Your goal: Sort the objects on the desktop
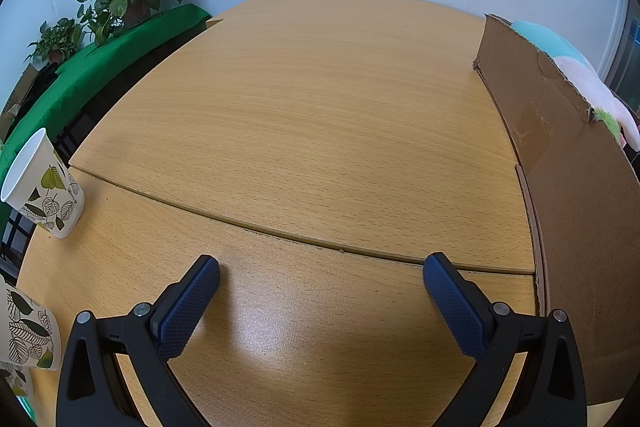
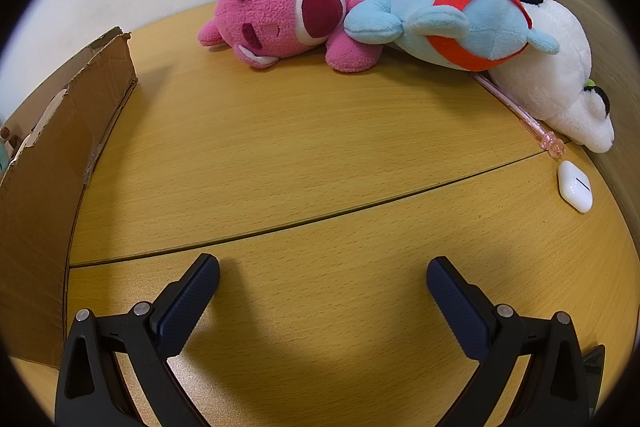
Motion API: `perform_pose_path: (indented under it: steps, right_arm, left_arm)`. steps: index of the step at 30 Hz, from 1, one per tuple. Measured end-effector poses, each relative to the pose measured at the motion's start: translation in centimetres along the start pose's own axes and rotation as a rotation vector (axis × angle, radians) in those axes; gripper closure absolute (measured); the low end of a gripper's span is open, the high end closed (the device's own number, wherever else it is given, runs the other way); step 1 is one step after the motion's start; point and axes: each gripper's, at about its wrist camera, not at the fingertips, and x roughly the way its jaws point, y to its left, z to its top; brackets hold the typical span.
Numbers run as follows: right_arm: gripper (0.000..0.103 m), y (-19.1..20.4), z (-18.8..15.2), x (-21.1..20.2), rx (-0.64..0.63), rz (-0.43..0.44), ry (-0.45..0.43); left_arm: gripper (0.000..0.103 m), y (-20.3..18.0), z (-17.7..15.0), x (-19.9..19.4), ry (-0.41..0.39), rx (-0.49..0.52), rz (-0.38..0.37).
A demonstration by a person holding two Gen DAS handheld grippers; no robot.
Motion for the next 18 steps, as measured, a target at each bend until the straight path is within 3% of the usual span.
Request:
perform_pose_path:
  steps: [18]
  right_arm:
    - [0.0, 0.0, -0.01, 0.0, 0.0, 0.0, 0.0]
  left_arm:
    - [0.0, 0.0, -0.2, -0.04, 0.0, 0.001, -0.002]
